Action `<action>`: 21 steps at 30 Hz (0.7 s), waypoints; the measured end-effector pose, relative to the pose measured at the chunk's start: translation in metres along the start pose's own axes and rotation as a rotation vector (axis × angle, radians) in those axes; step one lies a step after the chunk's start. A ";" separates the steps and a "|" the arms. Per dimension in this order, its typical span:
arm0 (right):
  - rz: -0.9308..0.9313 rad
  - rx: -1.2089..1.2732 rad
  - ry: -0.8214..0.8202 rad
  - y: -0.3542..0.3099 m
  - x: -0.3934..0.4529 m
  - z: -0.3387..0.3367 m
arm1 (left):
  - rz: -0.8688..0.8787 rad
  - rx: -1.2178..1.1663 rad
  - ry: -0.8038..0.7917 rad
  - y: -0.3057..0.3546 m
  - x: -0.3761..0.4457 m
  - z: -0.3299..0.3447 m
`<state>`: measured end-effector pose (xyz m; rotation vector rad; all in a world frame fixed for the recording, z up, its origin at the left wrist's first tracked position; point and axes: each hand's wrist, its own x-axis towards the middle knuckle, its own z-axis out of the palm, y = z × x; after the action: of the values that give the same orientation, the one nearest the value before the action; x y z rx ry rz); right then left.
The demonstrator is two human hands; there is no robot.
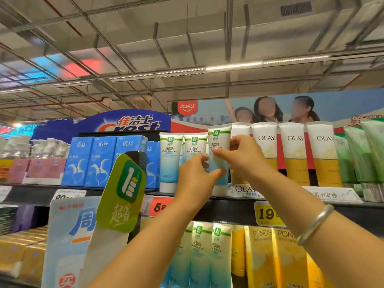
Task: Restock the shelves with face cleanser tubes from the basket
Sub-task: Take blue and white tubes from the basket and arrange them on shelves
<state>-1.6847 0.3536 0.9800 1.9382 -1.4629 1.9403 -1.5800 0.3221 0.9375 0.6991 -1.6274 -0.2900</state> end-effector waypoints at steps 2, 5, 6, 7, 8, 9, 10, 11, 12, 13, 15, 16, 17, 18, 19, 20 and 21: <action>-0.012 -0.088 0.039 0.003 0.002 0.003 | 0.009 0.053 0.022 -0.003 -0.001 0.002; -0.010 -0.150 0.060 0.004 0.006 0.007 | 0.011 0.109 0.034 -0.003 0.000 0.004; -0.003 -0.163 0.059 0.003 0.006 0.008 | 0.009 0.119 0.035 -0.003 0.001 0.004; 0.006 -0.177 0.056 0.003 0.007 0.009 | 0.005 0.124 0.035 -0.003 0.002 0.005; 0.013 -0.191 0.051 0.004 0.008 0.010 | 0.001 0.129 0.036 -0.004 0.002 0.005; 0.015 -0.204 0.047 0.004 0.009 0.011 | 0.000 0.135 0.040 -0.005 0.002 0.005; 0.015 -0.217 0.043 0.004 0.009 0.012 | 0.000 0.141 0.045 -0.005 0.002 0.005; 0.013 -0.229 0.041 0.004 0.009 0.013 | 0.004 0.148 0.048 -0.006 0.002 0.005; 0.013 -0.241 0.040 0.004 0.009 0.013 | 0.008 0.153 0.050 -0.006 0.002 0.006; 0.012 -0.251 0.040 0.004 0.009 0.013 | 0.011 0.159 0.051 -0.007 0.002 0.006; 0.019 -0.255 0.048 0.004 0.010 0.013 | 0.001 0.173 0.051 -0.008 0.002 0.007; 0.028 -0.244 0.052 0.003 0.010 0.012 | -0.011 0.182 0.048 -0.008 0.002 0.007; 0.041 -0.224 0.055 0.003 0.011 0.011 | -0.026 0.192 0.041 -0.009 0.003 0.007; 0.055 -0.194 0.059 0.003 0.010 0.011 | -0.039 0.201 0.031 -0.009 0.003 0.007; 0.066 -0.161 0.065 0.003 0.010 0.011 | -0.050 0.207 0.021 -0.009 0.004 0.007; 0.072 -0.131 0.071 0.004 0.010 0.012 | -0.057 0.216 0.013 -0.008 0.004 0.007; 0.069 -0.108 0.080 0.004 0.009 0.012 | -0.060 0.226 0.008 -0.008 0.004 0.007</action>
<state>-1.6796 0.3387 0.9819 1.7681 -1.5967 1.8986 -1.5847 0.3123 0.9351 0.9205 -1.6490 -0.1469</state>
